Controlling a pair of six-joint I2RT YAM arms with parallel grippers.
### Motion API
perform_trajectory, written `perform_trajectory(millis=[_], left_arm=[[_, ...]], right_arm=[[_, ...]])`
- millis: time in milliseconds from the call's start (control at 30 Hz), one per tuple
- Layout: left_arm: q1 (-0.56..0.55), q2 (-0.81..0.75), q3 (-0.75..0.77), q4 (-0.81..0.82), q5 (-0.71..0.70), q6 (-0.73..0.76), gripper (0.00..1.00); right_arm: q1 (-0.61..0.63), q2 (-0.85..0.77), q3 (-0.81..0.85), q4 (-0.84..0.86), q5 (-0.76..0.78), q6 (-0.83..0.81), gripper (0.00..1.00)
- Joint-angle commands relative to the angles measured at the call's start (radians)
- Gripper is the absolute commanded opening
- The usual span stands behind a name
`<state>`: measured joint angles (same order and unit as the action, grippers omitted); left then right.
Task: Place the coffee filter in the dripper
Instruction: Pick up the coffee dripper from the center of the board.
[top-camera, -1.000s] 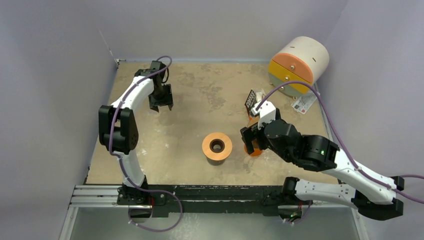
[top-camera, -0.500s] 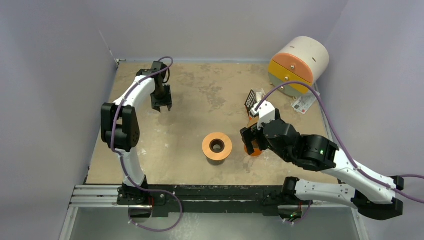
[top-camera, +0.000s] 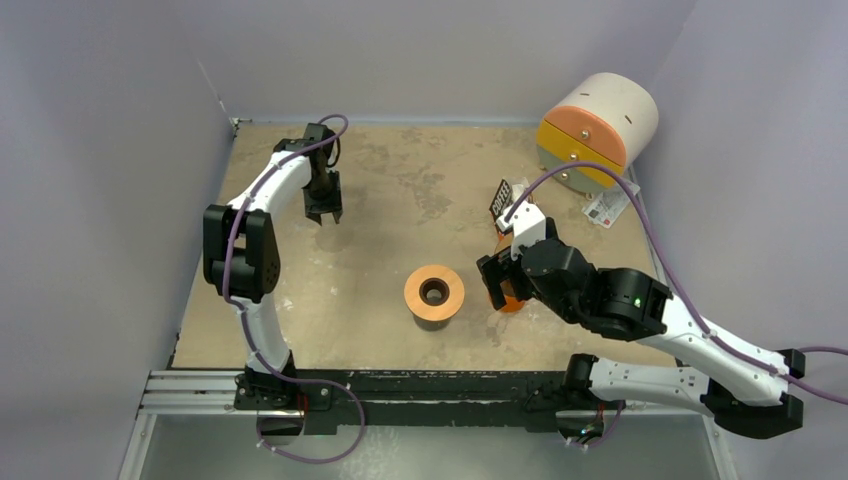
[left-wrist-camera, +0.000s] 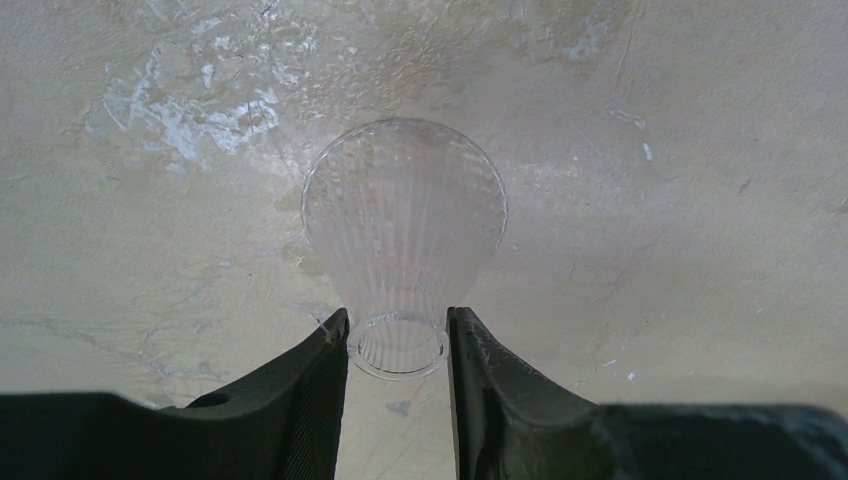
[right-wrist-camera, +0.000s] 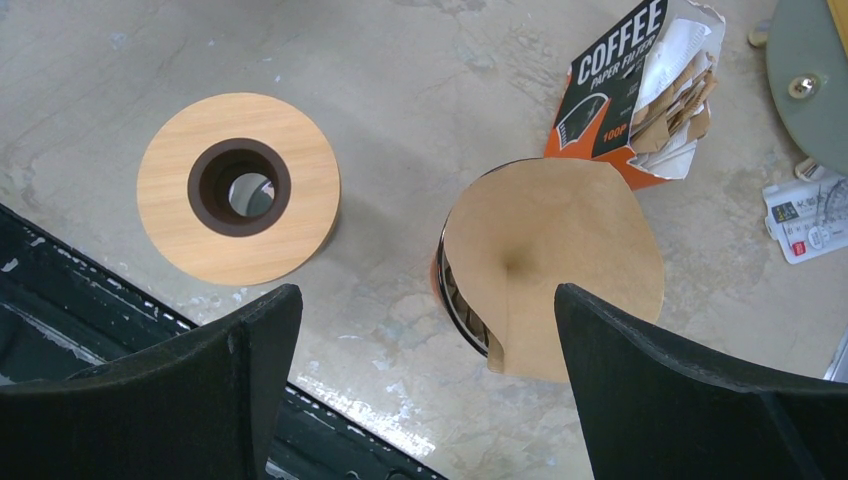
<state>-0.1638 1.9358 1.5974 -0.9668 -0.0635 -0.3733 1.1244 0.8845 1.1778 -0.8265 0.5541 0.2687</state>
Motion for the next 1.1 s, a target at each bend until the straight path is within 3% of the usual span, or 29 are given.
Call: perform_trajectory(millis=[0,100,567,767,1067], left_arm=[[0.003,-0.015,0.048,-0.017,0.007,0.023,0.06],[0.003,-0.035,0.054,-0.029,0.024,0.026,0.00],[0.003,-0.192,0.036,-0.082,0.129,0.036,0.00],[0.003,-0.305,0.023,-0.085,0.283,0.014,0.00],[0.003,-0.476,-0.033,-0.024,0.543,-0.072,0.00]], right_arm=[[-0.003,0.002,0.022,0.012,-0.005,0.010,0.99],[-0.003,0.008,0.027,0.012,-0.004,0.009,0.99],[-0.002,0.054,0.059,0.048,-0.054,0.023,0.99],[-0.003,0.098,0.091,0.056,-0.068,0.048,0.99],[-0.011,0.187,0.152,0.129,-0.205,0.144,0.97]])
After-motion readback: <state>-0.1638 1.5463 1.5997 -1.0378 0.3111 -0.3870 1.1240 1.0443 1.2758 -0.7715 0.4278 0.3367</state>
